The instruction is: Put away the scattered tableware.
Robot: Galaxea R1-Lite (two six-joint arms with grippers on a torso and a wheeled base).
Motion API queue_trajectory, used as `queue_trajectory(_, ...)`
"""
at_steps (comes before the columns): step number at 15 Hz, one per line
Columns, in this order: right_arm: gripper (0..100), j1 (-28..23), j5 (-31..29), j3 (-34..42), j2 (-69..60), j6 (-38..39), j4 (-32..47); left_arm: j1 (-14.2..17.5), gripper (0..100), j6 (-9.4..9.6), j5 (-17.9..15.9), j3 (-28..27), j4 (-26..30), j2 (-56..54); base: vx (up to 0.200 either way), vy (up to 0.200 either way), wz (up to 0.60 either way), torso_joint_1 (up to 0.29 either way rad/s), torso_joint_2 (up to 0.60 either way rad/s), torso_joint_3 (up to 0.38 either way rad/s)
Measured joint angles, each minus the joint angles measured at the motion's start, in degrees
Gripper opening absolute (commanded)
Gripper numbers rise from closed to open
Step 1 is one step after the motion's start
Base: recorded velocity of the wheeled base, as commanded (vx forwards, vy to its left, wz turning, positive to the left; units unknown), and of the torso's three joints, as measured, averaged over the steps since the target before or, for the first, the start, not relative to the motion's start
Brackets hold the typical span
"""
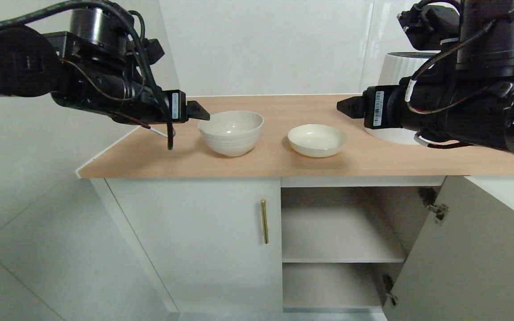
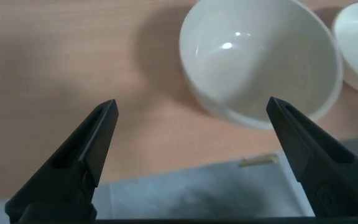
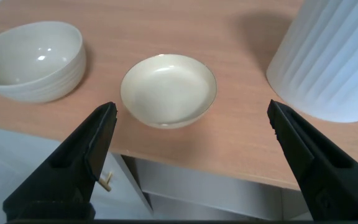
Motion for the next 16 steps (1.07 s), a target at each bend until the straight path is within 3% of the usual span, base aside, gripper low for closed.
queue_trajectory(6, 100, 0.2, 0.0, 1.8, -1.4, 0.0, 0.0, -0.6, 100, 0.98, 4.7, -5.3, 0.0, 6.7, 0.000, 0.000, 0.00, 0.000, 0.00, 0.000)
queue_trajectory(11, 100, 0.2, 0.0, 2.1, -1.6, 0.0, 0.0, -0.6, 100, 0.54, 5.3, -6.1, 0.0, 9.3, 0.000, 0.000, 0.00, 0.000, 0.00, 0.000)
queue_trajectory(12, 100, 0.2, 0.0, 2.1, -1.6, 0.0, 0.0, -0.6, 0, 0.46, 5.3, -6.1, 0.0, 9.6, 0.000, 0.000, 0.00, 0.000, 0.00, 0.000)
queue_trajectory(16, 100, 0.2, 0.0, 2.0, -1.6, 0.0, 0.0, -0.7, 0, 0.45, 5.1, -6.1, -0.1, 10.0, 0.000, 0.000, 0.00, 0.000, 0.00, 0.000)
